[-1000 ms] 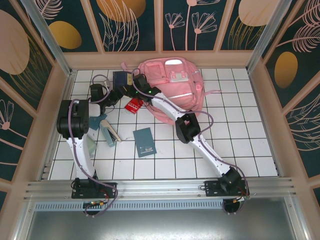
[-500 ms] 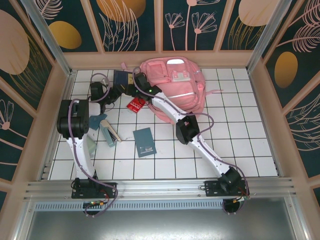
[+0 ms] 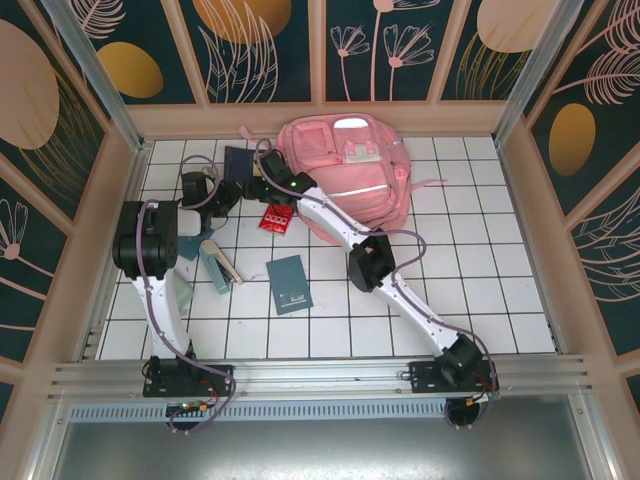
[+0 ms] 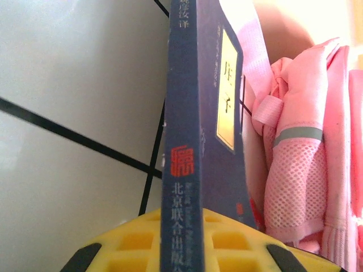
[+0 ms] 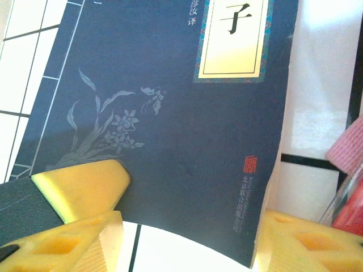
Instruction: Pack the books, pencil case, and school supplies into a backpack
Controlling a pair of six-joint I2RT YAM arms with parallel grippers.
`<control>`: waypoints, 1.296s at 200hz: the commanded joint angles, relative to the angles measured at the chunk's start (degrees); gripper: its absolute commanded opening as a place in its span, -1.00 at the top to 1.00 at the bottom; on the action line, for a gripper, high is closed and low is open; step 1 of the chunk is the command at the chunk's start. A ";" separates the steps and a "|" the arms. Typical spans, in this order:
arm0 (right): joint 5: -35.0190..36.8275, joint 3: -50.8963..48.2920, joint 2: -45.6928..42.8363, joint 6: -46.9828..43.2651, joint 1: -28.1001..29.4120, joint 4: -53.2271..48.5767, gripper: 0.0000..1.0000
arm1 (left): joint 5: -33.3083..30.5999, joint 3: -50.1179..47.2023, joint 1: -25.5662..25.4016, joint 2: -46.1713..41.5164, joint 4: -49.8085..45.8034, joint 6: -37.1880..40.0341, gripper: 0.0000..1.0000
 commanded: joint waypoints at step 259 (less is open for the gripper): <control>18.26 -15.31 -45.52 -12.16 12.42 -36.64 -0.47 | 4.06 -10.62 -6.11 -27.52 6.75 -3.02 1.00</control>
